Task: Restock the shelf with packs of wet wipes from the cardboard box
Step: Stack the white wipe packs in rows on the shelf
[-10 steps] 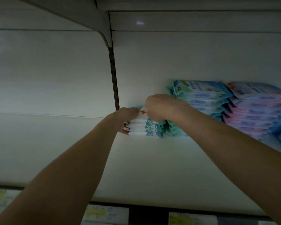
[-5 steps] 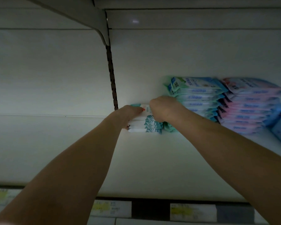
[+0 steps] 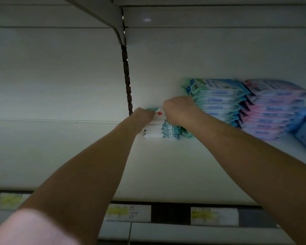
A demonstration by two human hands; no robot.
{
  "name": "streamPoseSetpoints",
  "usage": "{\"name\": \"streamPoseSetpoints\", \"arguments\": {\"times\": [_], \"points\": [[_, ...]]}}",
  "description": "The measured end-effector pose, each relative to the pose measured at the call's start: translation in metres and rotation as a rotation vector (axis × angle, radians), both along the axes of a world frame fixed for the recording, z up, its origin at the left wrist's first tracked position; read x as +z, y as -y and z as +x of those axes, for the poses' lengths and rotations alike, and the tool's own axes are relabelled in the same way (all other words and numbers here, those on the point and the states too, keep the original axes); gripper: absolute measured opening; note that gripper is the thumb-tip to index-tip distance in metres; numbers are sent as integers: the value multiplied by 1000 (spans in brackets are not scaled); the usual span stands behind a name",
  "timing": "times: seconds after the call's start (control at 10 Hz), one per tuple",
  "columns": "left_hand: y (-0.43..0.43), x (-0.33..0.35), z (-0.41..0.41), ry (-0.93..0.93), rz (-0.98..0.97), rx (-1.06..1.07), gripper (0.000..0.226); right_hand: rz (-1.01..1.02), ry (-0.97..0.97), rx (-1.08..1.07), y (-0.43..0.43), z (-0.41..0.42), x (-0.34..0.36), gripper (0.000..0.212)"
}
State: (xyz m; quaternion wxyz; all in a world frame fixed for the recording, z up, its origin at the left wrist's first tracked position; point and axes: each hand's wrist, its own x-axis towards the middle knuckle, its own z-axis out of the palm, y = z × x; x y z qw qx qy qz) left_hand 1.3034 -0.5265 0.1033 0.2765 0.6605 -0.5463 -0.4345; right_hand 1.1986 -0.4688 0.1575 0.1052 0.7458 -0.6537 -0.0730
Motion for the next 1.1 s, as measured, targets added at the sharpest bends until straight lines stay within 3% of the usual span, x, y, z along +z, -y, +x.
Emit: {"name": "streamPoseSetpoints", "arguments": {"times": [0.2,0.3,0.4,0.5,0.8,1.1], "points": [[-10,5,25,-139,-72,174,45,-29,150,66,-2,27,1,5],[-26,7,48,-237,-108,316,18,-15,306,126,-3,51,1,21],[-53,14,76,-348,-97,502,13,4,378,228,-9,78,1,23],[-87,15,105,-387,-114,669,26,29,409,358,-21,104,-2,21],[-244,-4,148,-733,-334,1268,11,341,741,670,-119,171,-30,19],[-450,-37,181,-667,-418,1768,21,727,813,926,-301,250,-75,19]]}}
